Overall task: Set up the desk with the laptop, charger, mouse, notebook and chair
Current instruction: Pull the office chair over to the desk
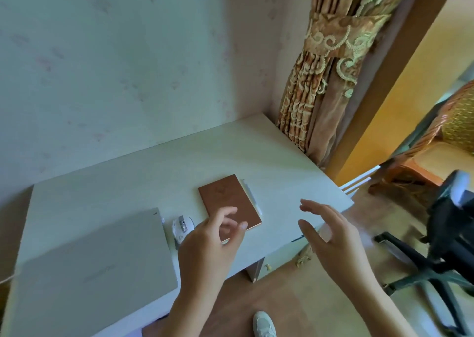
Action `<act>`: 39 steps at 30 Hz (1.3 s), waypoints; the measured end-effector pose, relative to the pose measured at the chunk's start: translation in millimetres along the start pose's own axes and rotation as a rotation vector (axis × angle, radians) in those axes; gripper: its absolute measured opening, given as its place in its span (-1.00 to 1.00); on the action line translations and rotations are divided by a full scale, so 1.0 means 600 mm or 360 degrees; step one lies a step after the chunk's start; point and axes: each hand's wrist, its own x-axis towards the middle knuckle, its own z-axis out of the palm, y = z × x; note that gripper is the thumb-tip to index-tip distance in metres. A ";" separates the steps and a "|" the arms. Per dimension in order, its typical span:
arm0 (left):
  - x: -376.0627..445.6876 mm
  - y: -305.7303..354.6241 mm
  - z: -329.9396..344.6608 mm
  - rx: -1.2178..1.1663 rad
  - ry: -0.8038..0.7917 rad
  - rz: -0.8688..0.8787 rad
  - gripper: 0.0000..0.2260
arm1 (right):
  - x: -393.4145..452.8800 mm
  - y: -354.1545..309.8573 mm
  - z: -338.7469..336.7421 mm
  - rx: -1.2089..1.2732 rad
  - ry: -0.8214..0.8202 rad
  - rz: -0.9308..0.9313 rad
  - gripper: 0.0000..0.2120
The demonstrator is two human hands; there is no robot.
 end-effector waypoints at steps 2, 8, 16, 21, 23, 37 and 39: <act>-0.012 -0.002 -0.016 -0.0012 -0.0058 0.0053 -0.80 | -0.030 -0.013 -0.005 -0.0009 0.0038 0.0028 -0.68; -0.052 -0.003 -0.024 -0.0133 -0.0254 0.0152 -0.77 | -0.126 -0.025 -0.034 -0.0139 0.0161 0.0156 -0.67; -0.069 0.051 0.005 -0.0181 -0.0487 0.0412 -0.76 | -0.197 -0.008 -0.105 -0.0330 0.0354 0.0352 -0.70; -0.080 0.107 0.049 -0.0240 -0.0568 0.0497 -0.77 | -0.212 0.021 -0.154 -0.0397 0.0437 0.0392 -0.70; -0.086 0.135 0.076 -0.0252 -0.0614 0.0534 -0.76 | -0.221 0.040 -0.179 -0.0382 0.0463 0.0438 -0.69; -0.209 0.422 0.314 -0.0272 -0.0856 0.0808 -0.72 | -0.310 0.267 -0.445 -0.0313 0.0612 0.0664 -0.72; -0.227 0.465 0.345 -0.0238 -0.0858 0.0854 -0.71 | -0.318 0.301 -0.487 -0.0304 0.0624 0.0669 -0.71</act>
